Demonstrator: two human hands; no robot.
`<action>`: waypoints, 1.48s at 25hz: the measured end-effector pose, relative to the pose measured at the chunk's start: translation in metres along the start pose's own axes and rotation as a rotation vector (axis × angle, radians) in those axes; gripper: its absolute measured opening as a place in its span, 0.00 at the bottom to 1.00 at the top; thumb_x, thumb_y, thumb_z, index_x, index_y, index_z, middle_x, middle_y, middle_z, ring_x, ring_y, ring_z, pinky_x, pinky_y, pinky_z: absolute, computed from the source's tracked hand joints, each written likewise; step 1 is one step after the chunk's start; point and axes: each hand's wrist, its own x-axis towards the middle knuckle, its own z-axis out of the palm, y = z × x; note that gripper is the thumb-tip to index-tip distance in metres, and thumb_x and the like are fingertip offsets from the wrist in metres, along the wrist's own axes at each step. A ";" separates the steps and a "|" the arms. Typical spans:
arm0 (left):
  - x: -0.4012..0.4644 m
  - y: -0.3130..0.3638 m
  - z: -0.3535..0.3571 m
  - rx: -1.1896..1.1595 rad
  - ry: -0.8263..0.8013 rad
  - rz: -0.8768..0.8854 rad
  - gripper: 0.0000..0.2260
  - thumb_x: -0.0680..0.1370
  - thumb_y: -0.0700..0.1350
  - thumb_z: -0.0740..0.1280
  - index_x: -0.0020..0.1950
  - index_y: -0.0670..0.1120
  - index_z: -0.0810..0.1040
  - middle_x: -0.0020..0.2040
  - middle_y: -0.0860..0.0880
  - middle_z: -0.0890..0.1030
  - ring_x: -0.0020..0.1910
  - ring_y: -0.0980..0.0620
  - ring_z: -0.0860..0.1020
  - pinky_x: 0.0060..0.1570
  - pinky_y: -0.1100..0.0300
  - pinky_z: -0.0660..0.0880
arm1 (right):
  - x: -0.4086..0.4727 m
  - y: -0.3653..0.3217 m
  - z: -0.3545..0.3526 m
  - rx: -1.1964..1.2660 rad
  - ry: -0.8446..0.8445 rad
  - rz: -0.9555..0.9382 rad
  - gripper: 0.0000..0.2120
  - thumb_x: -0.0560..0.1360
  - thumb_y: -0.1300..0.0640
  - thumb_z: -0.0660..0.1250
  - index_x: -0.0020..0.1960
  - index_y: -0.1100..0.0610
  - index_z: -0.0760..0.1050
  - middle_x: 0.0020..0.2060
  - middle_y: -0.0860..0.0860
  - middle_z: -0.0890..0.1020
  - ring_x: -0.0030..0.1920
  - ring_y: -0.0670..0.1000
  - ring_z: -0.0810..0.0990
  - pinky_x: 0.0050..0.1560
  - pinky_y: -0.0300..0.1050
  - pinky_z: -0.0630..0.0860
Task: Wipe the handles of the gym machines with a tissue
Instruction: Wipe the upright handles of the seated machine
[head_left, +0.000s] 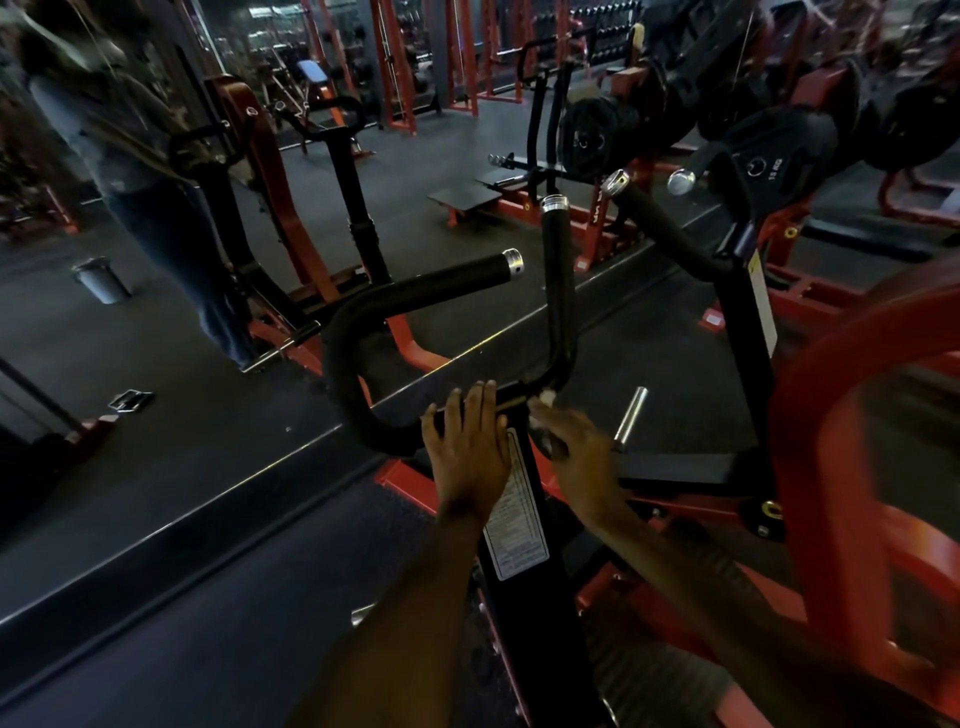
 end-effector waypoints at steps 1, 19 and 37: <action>-0.001 0.001 0.000 -0.003 0.006 -0.007 0.21 0.79 0.50 0.54 0.69 0.44 0.73 0.63 0.47 0.77 0.64 0.44 0.74 0.65 0.42 0.65 | -0.005 0.005 -0.001 0.112 0.053 0.176 0.14 0.76 0.51 0.64 0.55 0.58 0.80 0.45 0.51 0.82 0.43 0.47 0.80 0.45 0.33 0.76; -0.001 0.000 0.001 -0.018 0.020 0.013 0.21 0.79 0.50 0.54 0.69 0.44 0.72 0.63 0.46 0.77 0.64 0.44 0.73 0.64 0.43 0.59 | 0.112 0.004 -0.016 0.202 0.204 0.555 0.14 0.79 0.59 0.60 0.64 0.57 0.74 0.53 0.54 0.80 0.52 0.48 0.80 0.45 0.34 0.76; 0.001 0.002 0.000 -0.008 0.026 0.009 0.21 0.78 0.50 0.55 0.68 0.44 0.73 0.62 0.47 0.78 0.63 0.45 0.72 0.64 0.42 0.60 | 0.043 -0.002 -0.020 -0.455 -0.222 -0.265 0.10 0.77 0.58 0.61 0.53 0.59 0.78 0.49 0.58 0.79 0.48 0.47 0.78 0.49 0.40 0.75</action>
